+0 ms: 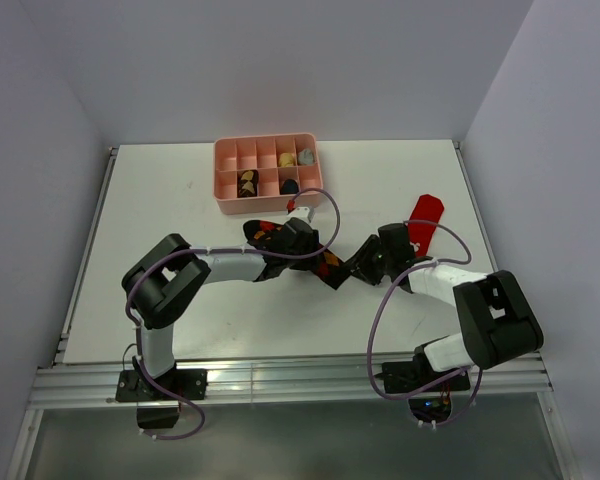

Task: Roll the socks
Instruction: Roll the sock at the center of the board.

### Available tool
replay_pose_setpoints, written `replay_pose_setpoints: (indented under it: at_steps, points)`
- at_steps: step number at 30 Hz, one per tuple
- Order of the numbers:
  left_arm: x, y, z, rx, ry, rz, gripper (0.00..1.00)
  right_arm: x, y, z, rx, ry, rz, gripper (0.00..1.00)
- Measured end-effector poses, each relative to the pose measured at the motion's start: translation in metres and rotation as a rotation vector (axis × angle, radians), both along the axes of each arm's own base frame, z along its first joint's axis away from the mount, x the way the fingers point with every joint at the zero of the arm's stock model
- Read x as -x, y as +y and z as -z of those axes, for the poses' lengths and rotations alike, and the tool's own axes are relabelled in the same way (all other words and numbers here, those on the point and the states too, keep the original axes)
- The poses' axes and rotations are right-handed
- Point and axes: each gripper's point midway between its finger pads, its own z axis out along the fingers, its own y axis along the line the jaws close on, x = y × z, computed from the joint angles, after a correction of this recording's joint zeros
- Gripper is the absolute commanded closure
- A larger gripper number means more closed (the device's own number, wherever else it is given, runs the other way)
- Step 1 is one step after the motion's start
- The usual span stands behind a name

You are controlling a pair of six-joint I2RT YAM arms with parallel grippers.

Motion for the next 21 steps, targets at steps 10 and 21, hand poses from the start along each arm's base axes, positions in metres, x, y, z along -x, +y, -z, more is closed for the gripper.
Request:
replay_pose_setpoints:
  at_steps: [10, 21]
  points:
    - [-0.0001, 0.0001, 0.0, 0.003, 0.003, 0.003, 0.5, 0.0005, 0.0002, -0.0003, 0.019, -0.015, -0.039, 0.54]
    - [0.0003, -0.0002, 0.0, 0.004, 0.004, 0.004, 0.5, -0.0001, 0.0063, -0.0048, -0.005, -0.035, -0.074, 0.55]
